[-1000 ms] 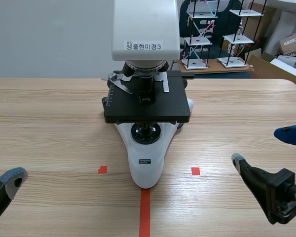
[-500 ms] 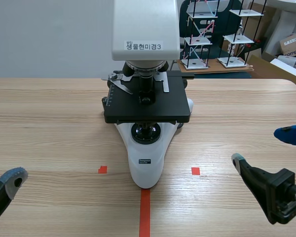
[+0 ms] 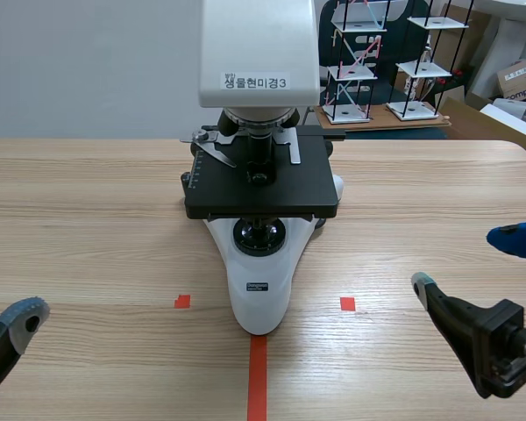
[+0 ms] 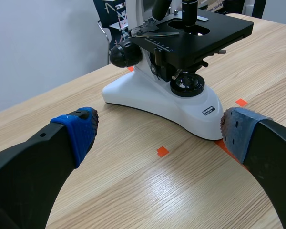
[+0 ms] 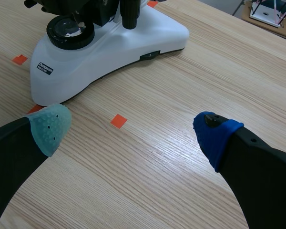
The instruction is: Return to the home posture
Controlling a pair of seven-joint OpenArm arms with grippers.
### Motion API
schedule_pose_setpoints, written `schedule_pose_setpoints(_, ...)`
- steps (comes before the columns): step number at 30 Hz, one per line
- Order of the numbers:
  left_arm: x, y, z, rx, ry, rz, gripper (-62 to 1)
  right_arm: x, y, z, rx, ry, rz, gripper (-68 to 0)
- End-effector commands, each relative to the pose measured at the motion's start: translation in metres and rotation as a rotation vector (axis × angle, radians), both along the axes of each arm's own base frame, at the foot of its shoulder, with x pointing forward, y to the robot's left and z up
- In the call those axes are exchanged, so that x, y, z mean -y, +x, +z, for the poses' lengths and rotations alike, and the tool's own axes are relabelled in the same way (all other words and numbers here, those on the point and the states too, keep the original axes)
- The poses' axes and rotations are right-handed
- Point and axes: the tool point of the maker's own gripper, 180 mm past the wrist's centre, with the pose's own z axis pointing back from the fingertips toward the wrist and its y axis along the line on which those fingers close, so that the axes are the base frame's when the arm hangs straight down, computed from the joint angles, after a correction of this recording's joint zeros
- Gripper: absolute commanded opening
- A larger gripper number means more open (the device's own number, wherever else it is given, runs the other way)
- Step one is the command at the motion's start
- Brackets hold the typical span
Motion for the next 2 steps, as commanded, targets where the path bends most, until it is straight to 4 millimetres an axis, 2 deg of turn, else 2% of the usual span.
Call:
schedule_pose_setpoints(1,0.004,0.0016,0.0107,0.033,-0.024,-0.011,-6.7,0.0012,0.0054,0.0098,0.036,0.004,0.002,-11.3)
schedule_pose_setpoints(2,0.004,0.0016,0.0107,0.033,-0.024,-0.011,-6.7,0.0012,0.0054,0.0098,0.036,0.004,0.002,-11.3)
